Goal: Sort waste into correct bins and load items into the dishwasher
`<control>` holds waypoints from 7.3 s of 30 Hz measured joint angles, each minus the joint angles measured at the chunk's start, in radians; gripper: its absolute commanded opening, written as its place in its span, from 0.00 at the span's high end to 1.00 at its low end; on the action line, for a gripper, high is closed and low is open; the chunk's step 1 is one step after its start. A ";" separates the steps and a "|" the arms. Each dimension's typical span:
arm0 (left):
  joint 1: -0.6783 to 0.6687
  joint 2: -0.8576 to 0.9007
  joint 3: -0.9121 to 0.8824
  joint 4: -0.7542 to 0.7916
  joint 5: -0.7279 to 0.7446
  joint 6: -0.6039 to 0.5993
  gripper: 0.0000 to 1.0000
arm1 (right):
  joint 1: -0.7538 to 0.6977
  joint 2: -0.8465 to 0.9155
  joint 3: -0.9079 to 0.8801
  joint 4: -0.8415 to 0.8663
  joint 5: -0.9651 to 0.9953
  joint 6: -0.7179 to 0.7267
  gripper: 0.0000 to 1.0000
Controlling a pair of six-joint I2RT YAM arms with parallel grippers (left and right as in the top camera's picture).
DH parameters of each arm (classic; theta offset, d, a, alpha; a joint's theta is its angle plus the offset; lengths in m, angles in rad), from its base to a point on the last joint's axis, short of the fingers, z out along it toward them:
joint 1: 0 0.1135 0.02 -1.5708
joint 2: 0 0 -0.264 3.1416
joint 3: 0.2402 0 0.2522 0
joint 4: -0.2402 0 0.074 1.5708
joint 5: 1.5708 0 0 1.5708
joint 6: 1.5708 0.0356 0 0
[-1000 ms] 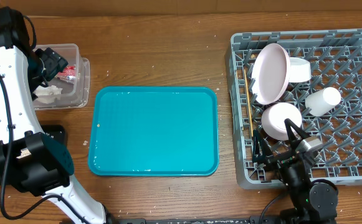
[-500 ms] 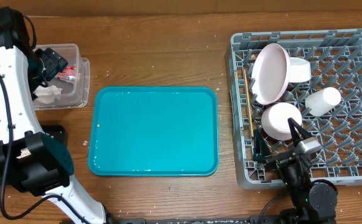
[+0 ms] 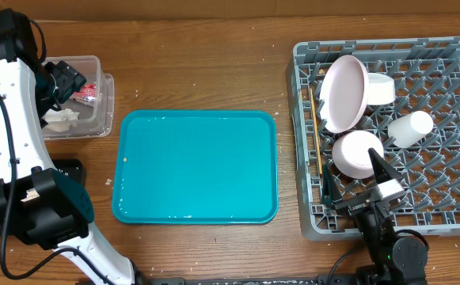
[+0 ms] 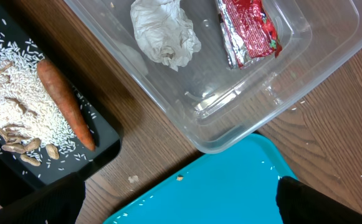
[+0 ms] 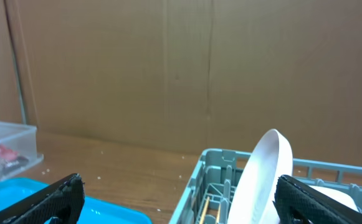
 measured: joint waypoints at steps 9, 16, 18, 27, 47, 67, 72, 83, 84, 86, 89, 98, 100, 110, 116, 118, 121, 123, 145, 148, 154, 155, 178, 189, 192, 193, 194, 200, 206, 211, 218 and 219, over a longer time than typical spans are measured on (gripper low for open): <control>0.000 0.000 0.000 0.000 0.000 0.000 0.00 | 0.000 -0.001 0.000 -0.171 0.002 -0.023 0.00; 0.000 0.000 0.000 0.000 0.000 0.000 0.00 | 0.000 -0.001 0.000 -0.198 0.003 -0.026 0.00; 0.000 0.000 0.000 0.000 0.000 0.000 0.00 | 0.000 -0.001 0.000 -0.198 0.003 -0.026 0.00; 0.000 0.000 0.000 0.000 0.000 0.000 0.00 | 0.000 -0.001 0.000 -0.198 0.003 -0.026 0.00; 0.000 0.000 0.000 0.000 0.000 0.000 0.00 | 0.000 -0.001 0.000 -0.198 0.003 -0.026 0.00; 0.000 0.000 0.000 0.000 0.000 0.000 0.00 | 0.000 -0.001 0.000 -0.198 0.003 -0.026 0.00; 0.000 0.000 0.000 -0.056 -0.022 0.024 0.00 | 0.000 -0.001 0.000 -0.198 0.003 -0.027 0.00; -0.031 -0.068 -0.064 0.020 0.055 0.065 0.00 | 0.000 -0.001 0.000 -0.198 0.003 -0.027 0.00; -0.043 -0.094 -0.087 0.060 0.062 0.081 0.00 | 0.000 -0.001 0.000 -0.198 0.003 -0.027 0.00; -0.074 -0.154 -0.142 0.149 0.079 0.118 0.00 | 0.000 -0.001 0.000 -0.198 0.003 -0.027 0.00; -0.129 -0.255 -0.246 0.264 0.111 0.177 0.00 | 0.000 -0.001 0.000 -0.198 0.003 -0.027 0.00; -0.258 -0.541 -0.740 0.604 0.152 0.277 0.00 | 0.000 -0.001 0.000 -0.198 0.003 -0.027 0.00; -0.278 -0.591 -0.857 0.668 0.159 0.285 0.00 | 0.000 -0.001 0.000 -0.199 0.003 -0.027 0.00; -0.317 -0.890 -1.437 1.230 0.230 0.303 0.00 | 0.000 -0.001 0.000 -0.199 0.003 -0.027 0.00; -0.317 -1.036 -1.742 1.592 0.328 0.412 0.00 | 0.000 -0.001 0.000 -0.199 0.003 -0.027 0.00; -0.317 -1.073 -1.810 1.660 0.341 0.441 0.00 | 0.000 -0.001 0.000 -0.200 0.003 -0.027 0.00; -0.317 -1.135 -1.871 1.690 0.338 0.467 0.00 | 0.000 -0.001 0.000 -0.199 0.003 -0.026 0.00; -0.317 -1.173 -1.891 1.690 0.336 0.474 0.00 | 0.000 -0.001 0.000 -0.199 0.003 -0.026 0.00; -0.317 -1.681 -2.041 1.384 0.214 0.497 0.00 | 0.000 -0.001 0.000 -0.200 0.003 -0.027 0.00; -0.317 -1.743 -2.041 1.356 0.200 0.497 0.00 | 0.000 -0.002 0.000 -0.200 0.003 -0.027 0.00; -0.317 -1.825 -2.041 1.354 0.193 0.497 0.00 | 0.000 -0.002 0.000 -0.200 0.003 -0.027 0.00; -0.317 -1.837 -2.041 1.354 0.192 0.497 0.00 | 0.000 -0.002 0.000 -0.199 0.003 -0.027 0.00; -0.317 -1.976 -2.041 1.352 0.159 0.519 0.00 | 0.000 -0.002 0.000 -0.199 0.003 -0.027 0.00; -0.286 -1.976 -2.041 1.352 0.153 0.530 0.00 | 0.000 -0.002 0.000 -0.199 0.003 -0.027 0.00; -0.286 -1.976 -2.041 1.352 0.153 0.530 0.00 | 0.000 -0.002 0.000 -0.200 0.003 -0.027 0.00; -0.286 -1.976 -2.041 1.352 0.153 0.530 0.00 | 0.000 -0.002 0.000 -0.199 0.003 -0.027 0.00; -0.286 -1.976 -2.041 1.352 0.153 0.530 0.00 | 0.000 -0.002 0.000 -0.199 0.003 -0.026 0.00; -0.286 -1.976 -2.041 1.352 0.153 0.530 0.00 | 0.000 -0.002 0.000 -0.199 0.003 -0.027 0.00; -0.286 -1.976 -2.041 1.352 0.153 0.530 0.00 | 0.000 -0.002 0.000 -0.199 0.003 -0.027 0.00; -0.286 -1.976 -2.041 1.352 0.153 0.530 0.00 | 0.000 -0.002 0.000 -0.200 0.003 -0.027 0.00; -0.286 -1.976 -2.041 1.352 0.153 0.530 0.00 | 0.000 -0.002 0.000 -0.199 0.003 -0.027 0.00; -0.286 -1.976 -2.041 1.352 0.153 0.530 0.00 | 0.000 -0.002 0.000 -0.200 0.003 -0.027 0.00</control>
